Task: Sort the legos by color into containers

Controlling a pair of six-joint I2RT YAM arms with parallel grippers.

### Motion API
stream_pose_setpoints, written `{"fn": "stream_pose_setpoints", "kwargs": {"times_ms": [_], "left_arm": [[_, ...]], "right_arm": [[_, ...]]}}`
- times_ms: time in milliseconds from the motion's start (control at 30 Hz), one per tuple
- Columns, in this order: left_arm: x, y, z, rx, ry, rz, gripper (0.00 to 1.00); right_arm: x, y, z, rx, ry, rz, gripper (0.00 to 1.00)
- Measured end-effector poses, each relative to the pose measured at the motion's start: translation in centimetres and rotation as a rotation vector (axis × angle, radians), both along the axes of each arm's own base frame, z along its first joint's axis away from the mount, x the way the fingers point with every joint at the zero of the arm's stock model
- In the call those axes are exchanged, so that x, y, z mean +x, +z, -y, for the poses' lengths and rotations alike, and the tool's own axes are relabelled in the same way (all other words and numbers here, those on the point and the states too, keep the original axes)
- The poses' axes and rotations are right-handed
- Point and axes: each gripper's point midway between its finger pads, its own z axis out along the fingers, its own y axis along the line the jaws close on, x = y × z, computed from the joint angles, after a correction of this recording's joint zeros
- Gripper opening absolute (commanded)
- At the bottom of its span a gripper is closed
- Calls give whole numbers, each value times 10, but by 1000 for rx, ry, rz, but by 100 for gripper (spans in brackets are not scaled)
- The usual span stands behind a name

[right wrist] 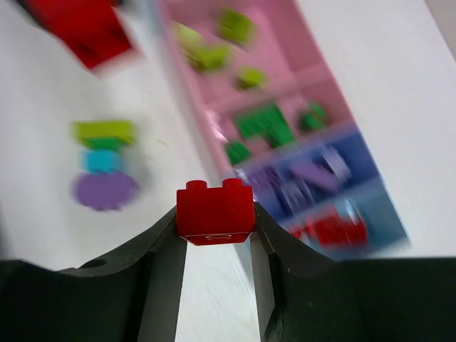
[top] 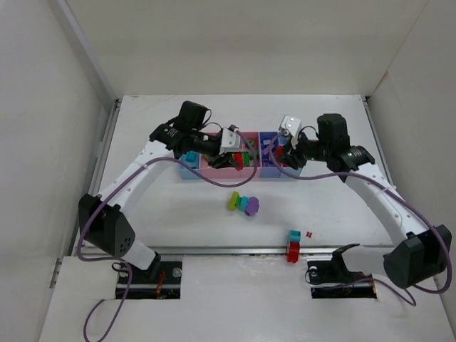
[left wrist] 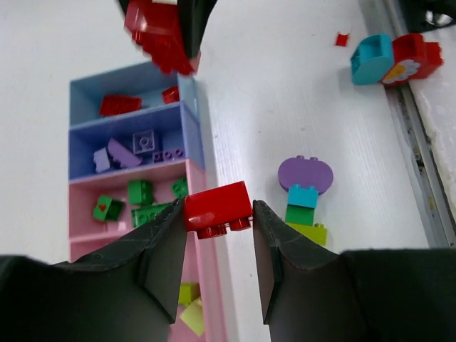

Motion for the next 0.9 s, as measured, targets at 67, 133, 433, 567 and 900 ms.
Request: {"fn": "stream_pose_setpoints", "kwargs": {"times_ms": [67, 133, 433, 567, 900], "left_arm": [[8, -2, -5, 8, 74, -26, 0], [12, -5, -8, 3, 152, -63, 0], [49, 0, -8, -106, 521, -187, 0], [62, 11, -7, -158, 611, -204, 0], [66, 9, 10, -188, 643, -262, 0]], "right_arm": [[17, -13, 28, -24, -178, 10, 0], [27, -22, 45, -35, -316, 18, 0], [102, -60, 79, -64, -742, -40, 0], [119, -92, 91, -110, -822, -107, 3], [143, -111, 100, -76, -888, -192, 84]]}}
